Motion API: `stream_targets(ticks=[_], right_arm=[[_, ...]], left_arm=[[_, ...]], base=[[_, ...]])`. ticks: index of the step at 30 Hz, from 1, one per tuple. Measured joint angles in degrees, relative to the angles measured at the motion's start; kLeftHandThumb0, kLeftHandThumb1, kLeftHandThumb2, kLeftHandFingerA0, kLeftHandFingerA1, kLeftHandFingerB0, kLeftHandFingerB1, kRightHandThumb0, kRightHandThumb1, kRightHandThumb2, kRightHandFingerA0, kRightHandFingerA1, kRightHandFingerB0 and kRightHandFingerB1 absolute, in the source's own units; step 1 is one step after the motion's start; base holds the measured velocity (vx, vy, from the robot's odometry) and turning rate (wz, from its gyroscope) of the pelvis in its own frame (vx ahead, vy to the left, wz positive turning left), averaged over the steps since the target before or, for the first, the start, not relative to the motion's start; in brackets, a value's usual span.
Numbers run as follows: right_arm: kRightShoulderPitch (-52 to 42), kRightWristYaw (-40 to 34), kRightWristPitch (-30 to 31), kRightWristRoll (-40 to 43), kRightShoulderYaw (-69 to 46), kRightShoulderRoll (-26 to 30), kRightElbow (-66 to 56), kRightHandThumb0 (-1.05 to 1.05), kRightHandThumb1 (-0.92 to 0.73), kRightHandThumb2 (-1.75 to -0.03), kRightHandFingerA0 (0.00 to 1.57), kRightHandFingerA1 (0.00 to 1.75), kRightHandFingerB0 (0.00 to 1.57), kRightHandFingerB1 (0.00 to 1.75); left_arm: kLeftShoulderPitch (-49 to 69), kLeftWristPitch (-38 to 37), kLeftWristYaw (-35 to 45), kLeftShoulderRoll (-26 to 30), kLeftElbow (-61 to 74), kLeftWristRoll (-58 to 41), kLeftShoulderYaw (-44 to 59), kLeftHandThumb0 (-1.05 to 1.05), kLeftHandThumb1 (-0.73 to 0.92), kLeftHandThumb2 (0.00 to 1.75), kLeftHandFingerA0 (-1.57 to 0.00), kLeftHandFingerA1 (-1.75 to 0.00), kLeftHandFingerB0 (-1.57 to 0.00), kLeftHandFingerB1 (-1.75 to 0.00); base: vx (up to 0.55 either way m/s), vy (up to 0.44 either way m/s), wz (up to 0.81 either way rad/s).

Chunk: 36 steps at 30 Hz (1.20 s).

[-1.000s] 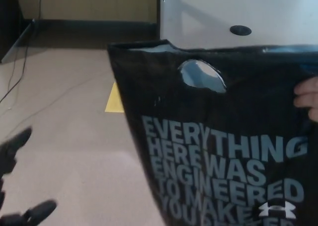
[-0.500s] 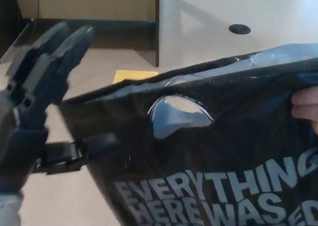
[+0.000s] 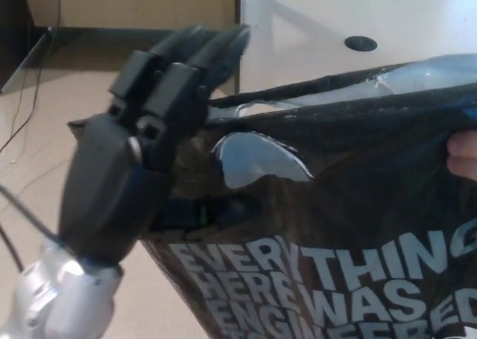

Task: A person is holding a plastic bag and the robot extends its left hand to grab the bag by hooking its thumb into the holes at the top and brings its hand down by its side. Then it extends its arm again to hand the plastic bag back to the person.

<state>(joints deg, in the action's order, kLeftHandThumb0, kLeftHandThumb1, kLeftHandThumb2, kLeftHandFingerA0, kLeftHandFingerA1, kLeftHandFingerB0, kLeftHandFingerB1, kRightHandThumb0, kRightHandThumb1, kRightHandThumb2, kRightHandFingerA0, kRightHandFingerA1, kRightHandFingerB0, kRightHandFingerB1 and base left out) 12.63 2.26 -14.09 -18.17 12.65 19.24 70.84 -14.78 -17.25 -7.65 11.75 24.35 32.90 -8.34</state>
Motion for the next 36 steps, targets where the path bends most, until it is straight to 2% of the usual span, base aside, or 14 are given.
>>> stream_targets(ticks=[1,4,6,7,9,10,17,19,26,27,30,31,35,36], right_arm=[[0.0,0.0,-0.05,-0.04,0.02,0.03,0.02,-0.39,-0.69,-0.61,0.69,0.45,0.62,0.41],[0.01,0.0,-0.13,-0.02,-0.09,0.09,0.11,-0.42,-0.65,-0.63,0.66,0.46,0.59,0.41],[0.02,0.0,-0.3,-0.01,-0.13,0.13,0.09,-0.42,-0.65,-0.63,0.66,0.46,0.59,0.41],[0.01,0.01,-0.35,0.0,-0.16,0.16,0.09,-0.45,-0.64,-0.64,0.65,0.46,0.58,0.42],[0.01,0.05,-0.4,0.0,-0.22,0.23,0.08,-0.44,-0.65,-0.64,0.65,0.46,0.58,0.42],[0.01,0.06,-0.4,0.0,-0.23,0.24,0.07,-0.43,-0.65,-0.63,0.67,0.46,0.59,0.42],[0.24,0.13,-0.57,-0.06,-0.15,0.37,0.07,-0.39,-0.69,-0.61,0.71,0.46,0.62,0.41],[0.34,0.13,-0.79,-0.07,-0.15,0.42,0.04,-0.43,-0.65,-0.64,0.67,0.47,0.59,0.42],[0.35,0.35,-1.27,-0.04,-0.17,0.72,-0.14,-0.39,-0.69,-0.61,0.69,0.45,0.63,0.41],[0.35,0.35,-1.33,-0.03,-0.16,0.73,-0.15,-0.4,-0.69,-0.61,0.69,0.45,0.62,0.41],[0.36,0.38,-1.49,-0.05,-0.14,0.74,-0.14,-0.39,-0.69,-0.61,0.7,0.45,0.63,0.41],[0.37,0.38,-1.51,-0.05,-0.13,0.74,-0.14,-0.38,-0.69,-0.61,0.71,0.46,0.64,0.41],[0.38,0.38,-1.54,-0.06,-0.14,0.75,-0.13,-0.38,-0.69,-0.61,0.68,0.45,0.63,0.41],[0.38,0.38,-1.55,-0.07,-0.13,0.75,-0.12,-0.43,-0.64,-0.64,0.68,0.48,0.6,0.42]], left_arm=[[-0.32,0.25,0.0,-0.48,-0.71,0.72,-0.58,-0.64,0.41,0.78,-0.06,-0.37,-0.05,-0.25],[-1.35,1.01,0.01,-1.49,-2.44,2.67,-2.18,-0.64,0.41,0.77,-0.07,-0.41,0.0,-0.26],[-2.27,1.57,0.0,-2.36,-3.59,3.85,-2.91,-0.66,0.43,0.72,-0.1,-0.39,-0.06,-0.28],[-2.83,1.84,-0.02,-2.72,-4.21,4.45,-3.12,-0.34,0.3,0.88,0.0,-0.48,0.0,-0.48],[-4.16,2.44,-0.08,-3.33,-5.43,5.37,-3.34,-0.33,0.3,0.88,0.0,-0.48,0.0,-0.48],[-4.71,2.69,-0.14,-3.56,-5.82,5.74,-3.39,-0.65,0.45,0.72,-0.17,-0.41,-0.08,-0.35],[-12.63,3.5,-4.0,-5.12,-12.57,9.54,-2.96,-0.55,0.45,0.7,-0.23,-0.41,-0.17,-0.37],[-14.52,3.48,-5.33,-5.19,-13.95,10.05,-2.69,-0.52,0.46,0.7,-0.27,-0.42,-0.2,-0.37],[-18.01,3.29,-8.91,-5.37,-15.95,11.4,-2.27,-0.51,0.49,0.74,-0.32,-0.45,-0.2,-0.39],[-18.27,3.29,-9.25,-5.38,-16.18,11.49,-2.27,-0.45,0.61,0.6,-0.38,-0.37,-0.25,-0.3],[-19.09,3.31,-10.48,-5.52,-17.27,12.14,-2.51,-0.46,0.6,0.59,-0.41,-0.37,-0.28,-0.3],[-19.34,3.32,-10.75,-5.63,-17.65,12.39,-2.65,-0.49,0.55,0.57,-0.46,-0.37,-0.28,-0.3],[-21.27,4.32,-12.02,-6.52,-19.86,14.56,-4.11,-0.52,0.56,0.57,-0.42,-0.35,-0.26,-0.3],[-21.74,4.77,-12.22,-6.95,-20.51,15.2,-4.59,-0.52,0.56,0.57,-0.41,-0.35,-0.26,-0.3]], base=[[0.0,0.0,0.0],[0.0,0.0,0.0],[0.0,0.0,0.0],[0.0,0.0,0.0],[0.0,0.0,0.0],[0.0,0.0,0.0],[0.0,0.0,0.0],[0.0,0.0,0.0],[0.0,0.0,0.0],[0.0,0.0,0.0],[0.0,0.0,0.0],[0.0,0.0,0.0],[0.0,0.0,0.0],[0.0,0.0,0.0]])
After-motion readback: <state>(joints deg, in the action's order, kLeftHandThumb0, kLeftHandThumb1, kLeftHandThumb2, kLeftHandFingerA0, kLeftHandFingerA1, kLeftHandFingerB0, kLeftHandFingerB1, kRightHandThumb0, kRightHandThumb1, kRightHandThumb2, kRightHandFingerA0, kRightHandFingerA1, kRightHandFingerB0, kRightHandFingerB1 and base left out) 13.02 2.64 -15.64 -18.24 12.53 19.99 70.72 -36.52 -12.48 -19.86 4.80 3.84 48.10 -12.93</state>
